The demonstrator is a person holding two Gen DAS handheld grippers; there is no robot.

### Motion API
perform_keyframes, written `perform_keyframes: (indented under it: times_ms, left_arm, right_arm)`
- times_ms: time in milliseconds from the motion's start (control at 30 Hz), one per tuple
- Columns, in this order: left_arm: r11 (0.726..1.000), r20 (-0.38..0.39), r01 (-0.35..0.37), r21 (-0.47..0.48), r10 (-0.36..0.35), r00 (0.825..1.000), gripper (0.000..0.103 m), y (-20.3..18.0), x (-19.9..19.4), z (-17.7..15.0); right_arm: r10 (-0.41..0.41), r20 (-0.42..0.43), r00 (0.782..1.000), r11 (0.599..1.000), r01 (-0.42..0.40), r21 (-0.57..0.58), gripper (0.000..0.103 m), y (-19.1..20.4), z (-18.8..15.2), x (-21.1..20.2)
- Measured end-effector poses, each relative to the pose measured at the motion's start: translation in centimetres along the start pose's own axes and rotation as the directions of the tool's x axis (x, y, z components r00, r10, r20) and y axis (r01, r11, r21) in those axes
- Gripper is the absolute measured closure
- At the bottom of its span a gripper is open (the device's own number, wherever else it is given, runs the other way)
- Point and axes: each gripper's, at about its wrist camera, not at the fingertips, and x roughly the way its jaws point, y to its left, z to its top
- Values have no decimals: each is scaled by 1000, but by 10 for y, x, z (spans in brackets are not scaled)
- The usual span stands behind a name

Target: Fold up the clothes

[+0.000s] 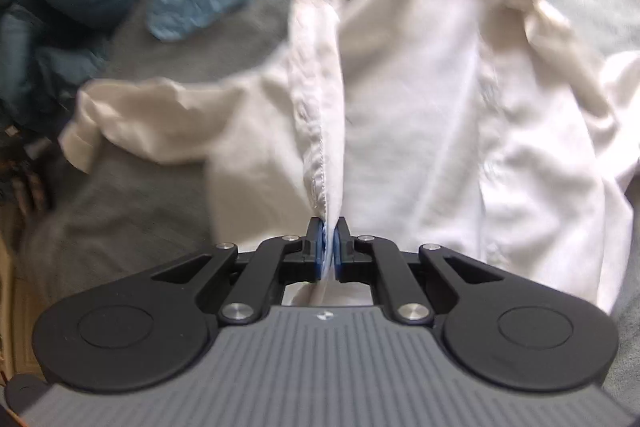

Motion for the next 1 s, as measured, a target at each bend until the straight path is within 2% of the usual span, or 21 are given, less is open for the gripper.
perform_keyframes:
  times_ms: [67, 100, 167, 267, 333, 367, 400, 533, 600, 667, 700, 767, 833, 867, 900, 1000]
  left_arm:
    - [999, -36, -25, -29, 24, 999, 80, 1, 10, -5]
    - [998, -47, -33, -45, 31, 998, 75, 2, 11, -8]
    - [995, -55, -59, -85, 54, 997, 70, 6, 6, -16]
    - [982, -40, -91, -167, 85, 996, 67, 16, -14, -20]
    - [967, -16, -121, -224, 120, 993, 62, 28, -26, -16]
    - [960, -2, -136, -246, 140, 990, 55, 34, -32, -13]
    - [953, 9, -149, -263, 157, 988, 50, 40, -37, -10]
    - [945, 15, -165, -282, 176, 984, 45, 55, -50, 1]
    - [954, 9, -107, -282, 114, 993, 45, 56, -54, 3]
    - [948, -6, 6, -317, -8, 1000, 45, 59, -55, 3]
    - [938, -5, 60, -341, -66, 998, 46, 61, -56, 3]
    - [901, 38, 150, -407, -148, 988, 45, 67, -62, 0]
    - [874, 89, 176, -453, -152, 984, 44, 72, -70, 1]
    - [863, 110, 179, -473, -144, 983, 43, 74, -73, 2]
    - [862, 112, 147, -485, -106, 988, 43, 77, -75, 3]
    - [869, 70, -10, -495, 51, 996, 44, 86, -68, 9]
  right_arm:
    - [-11, -24, 1000, 1000, 11, -5, 99, -11, -7, 14]
    - [-13, -35, 999, 1000, 12, -7, 99, -18, -11, 19]
    - [-11, -50, 999, 1000, 11, -4, 99, -24, -14, 26]
    - [5, -64, 998, 1000, -6, -5, 97, -28, -16, 30]
    - [8, -72, 997, 1000, -9, -16, 97, -28, -17, 27]
    - [11, -76, 997, 1000, -12, -14, 96, -27, -18, 25]
    - [18, -84, 996, 1000, -19, -6, 96, -27, -19, 22]
    - [13, -103, 995, 1000, -11, 24, 93, -31, -35, 9]
    - [8, -109, 994, 999, -3, 48, 88, -36, -45, 3]
    - [15, -107, 994, 995, -5, 98, 83, -49, -54, 0]
    - [26, -96, 995, 991, -13, 135, 81, -57, -56, -2]
    - [23, -79, 997, 982, -8, 186, 81, -72, -57, -3]
    - [20, -67, 998, 976, -5, 216, 81, -83, -56, -3]
    - [20, -64, 998, 978, -7, 211, 81, -83, -55, -4]
    - [13, -56, 998, 979, -1, 202, 80, -83, -54, -8]
    - [21, -14, 1000, 980, -18, 200, 79, -79, -54, -33]
